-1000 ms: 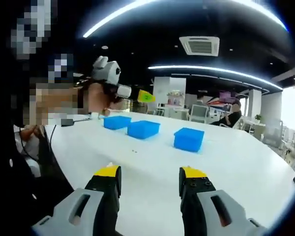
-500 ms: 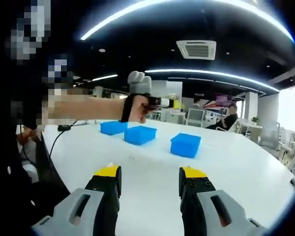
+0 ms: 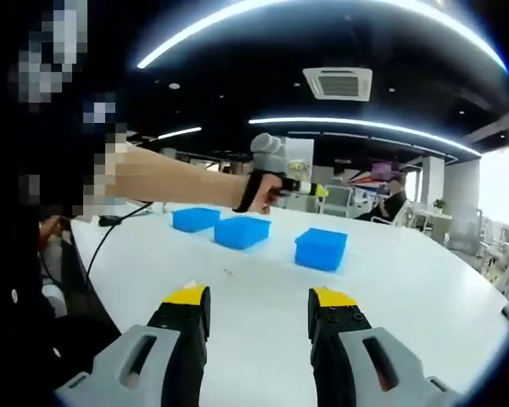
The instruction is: Pick up the resistors one by one and place each resistor into its matching bin, sorting the parts by color and model until every resistor is separated into the correct bin for its type
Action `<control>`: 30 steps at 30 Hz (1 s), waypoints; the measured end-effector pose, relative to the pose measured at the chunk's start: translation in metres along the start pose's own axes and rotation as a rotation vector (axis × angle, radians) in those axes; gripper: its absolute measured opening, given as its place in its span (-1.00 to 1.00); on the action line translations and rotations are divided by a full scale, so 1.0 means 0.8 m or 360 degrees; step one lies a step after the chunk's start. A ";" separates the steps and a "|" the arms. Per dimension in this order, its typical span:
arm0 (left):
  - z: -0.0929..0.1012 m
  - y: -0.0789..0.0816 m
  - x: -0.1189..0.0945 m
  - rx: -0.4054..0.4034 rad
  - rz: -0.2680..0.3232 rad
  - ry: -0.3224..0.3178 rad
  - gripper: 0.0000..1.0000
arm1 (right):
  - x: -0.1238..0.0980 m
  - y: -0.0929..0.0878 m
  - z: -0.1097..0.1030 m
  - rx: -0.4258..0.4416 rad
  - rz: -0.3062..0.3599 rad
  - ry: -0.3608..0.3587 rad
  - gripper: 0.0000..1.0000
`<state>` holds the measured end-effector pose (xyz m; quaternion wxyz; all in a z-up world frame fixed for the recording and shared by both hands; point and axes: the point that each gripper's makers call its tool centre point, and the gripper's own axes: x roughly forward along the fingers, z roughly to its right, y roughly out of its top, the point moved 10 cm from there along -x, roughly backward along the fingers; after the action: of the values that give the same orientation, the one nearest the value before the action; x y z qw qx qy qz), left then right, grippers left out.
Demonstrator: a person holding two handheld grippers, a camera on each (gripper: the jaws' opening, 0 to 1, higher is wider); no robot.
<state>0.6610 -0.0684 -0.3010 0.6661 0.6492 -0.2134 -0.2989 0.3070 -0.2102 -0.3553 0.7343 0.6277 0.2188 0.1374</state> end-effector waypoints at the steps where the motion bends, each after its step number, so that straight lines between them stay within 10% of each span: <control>1: 0.000 -0.001 -0.002 -0.0001 0.0003 -0.0013 -0.43 | 0.000 0.000 0.000 -0.0003 0.0000 0.0002 -0.05; 16: 0.004 -0.005 -0.133 0.0028 0.0040 -0.0191 -0.13 | 0.018 0.006 -0.007 -0.0021 0.0016 0.0068 -0.04; 30: 0.018 -0.045 -0.397 -0.0050 0.0130 -0.0223 -0.13 | 0.028 0.009 -0.006 -0.0027 0.0036 0.0136 -0.04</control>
<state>0.4152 0.1358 -0.3027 0.6712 0.6069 -0.2811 -0.3195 0.3247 -0.1945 -0.3518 0.7281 0.6173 0.2417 0.1741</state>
